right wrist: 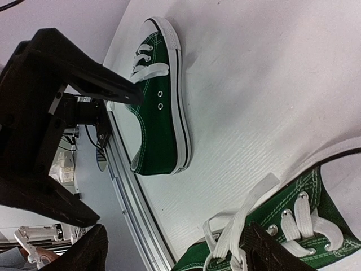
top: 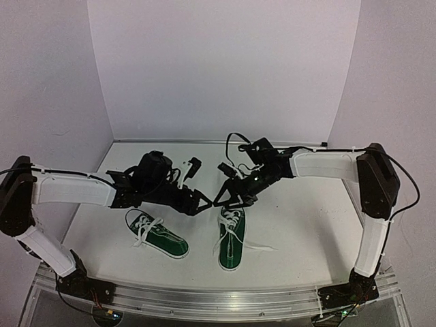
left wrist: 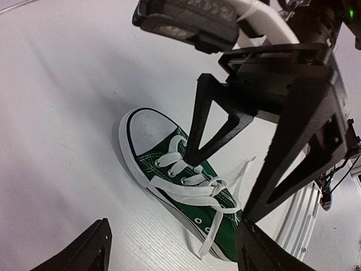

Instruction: Tie the shoes

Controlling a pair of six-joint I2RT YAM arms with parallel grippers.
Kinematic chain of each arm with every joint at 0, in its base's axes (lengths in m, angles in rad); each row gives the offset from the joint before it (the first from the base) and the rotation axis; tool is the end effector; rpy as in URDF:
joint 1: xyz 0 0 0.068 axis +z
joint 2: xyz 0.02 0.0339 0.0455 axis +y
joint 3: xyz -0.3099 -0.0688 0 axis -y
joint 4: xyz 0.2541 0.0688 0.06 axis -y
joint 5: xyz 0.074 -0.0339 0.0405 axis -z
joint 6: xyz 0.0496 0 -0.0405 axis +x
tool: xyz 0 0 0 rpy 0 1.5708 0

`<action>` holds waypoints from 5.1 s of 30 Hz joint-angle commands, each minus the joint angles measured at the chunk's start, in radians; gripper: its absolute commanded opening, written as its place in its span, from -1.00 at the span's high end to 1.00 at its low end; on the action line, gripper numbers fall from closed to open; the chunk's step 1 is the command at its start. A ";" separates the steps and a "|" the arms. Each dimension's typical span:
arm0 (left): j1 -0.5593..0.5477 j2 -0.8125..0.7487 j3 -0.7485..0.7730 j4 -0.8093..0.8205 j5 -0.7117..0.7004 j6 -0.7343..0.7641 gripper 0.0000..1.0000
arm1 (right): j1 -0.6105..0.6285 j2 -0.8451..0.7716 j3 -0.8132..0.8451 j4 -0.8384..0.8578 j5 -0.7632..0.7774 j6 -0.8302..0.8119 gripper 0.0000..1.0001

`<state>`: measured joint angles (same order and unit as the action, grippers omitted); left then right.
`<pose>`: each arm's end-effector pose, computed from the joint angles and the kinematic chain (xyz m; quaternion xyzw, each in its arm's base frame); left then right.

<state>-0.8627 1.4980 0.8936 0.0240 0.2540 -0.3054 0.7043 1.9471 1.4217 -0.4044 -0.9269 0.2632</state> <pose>0.2134 -0.2684 0.2606 0.2979 0.8226 -0.3529 0.3318 0.3141 0.3189 0.2430 -0.3231 0.7976 0.5067 0.0521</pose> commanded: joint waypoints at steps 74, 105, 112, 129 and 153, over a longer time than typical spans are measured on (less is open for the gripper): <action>0.051 0.442 0.167 0.192 0.290 -0.130 0.44 | -0.006 0.067 0.080 -0.309 0.175 -0.158 0.64; 0.051 0.378 0.108 0.124 0.319 -0.087 1.00 | 0.020 0.023 0.106 -0.314 0.186 -0.151 1.00; 0.052 0.335 0.073 0.107 0.300 -0.072 1.00 | 0.020 -0.019 0.063 -0.297 0.190 -0.152 1.00; 0.056 0.276 0.070 0.437 0.342 -0.213 -0.21 | 0.020 -0.033 0.011 -0.227 0.164 -0.118 1.00; 0.056 0.396 0.188 0.202 0.344 -0.156 -0.11 | 0.020 -0.053 -0.010 -0.191 0.154 -0.093 1.00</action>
<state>-0.8104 1.8726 1.0157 0.2642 0.6072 -0.4868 0.7189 1.9492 1.4170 -0.6186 -0.7558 0.1632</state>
